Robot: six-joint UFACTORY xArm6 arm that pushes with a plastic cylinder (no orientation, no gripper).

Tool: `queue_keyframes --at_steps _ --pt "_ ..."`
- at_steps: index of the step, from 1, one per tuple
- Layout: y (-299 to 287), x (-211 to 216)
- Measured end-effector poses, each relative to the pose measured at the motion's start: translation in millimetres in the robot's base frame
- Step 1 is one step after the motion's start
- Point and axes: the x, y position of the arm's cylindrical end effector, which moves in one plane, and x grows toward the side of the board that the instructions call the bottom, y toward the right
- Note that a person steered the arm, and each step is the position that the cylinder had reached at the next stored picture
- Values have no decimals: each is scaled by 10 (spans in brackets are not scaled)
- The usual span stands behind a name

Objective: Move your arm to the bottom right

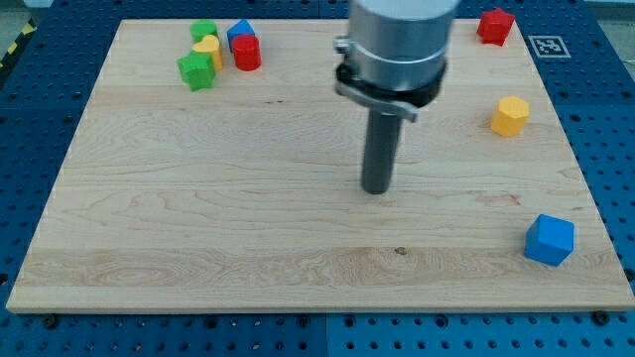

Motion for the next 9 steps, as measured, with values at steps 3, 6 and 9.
queue_keyframes --at_steps 3,6,9 --pt "240 -58" --pt "858 -88" --pt "1115 -87"
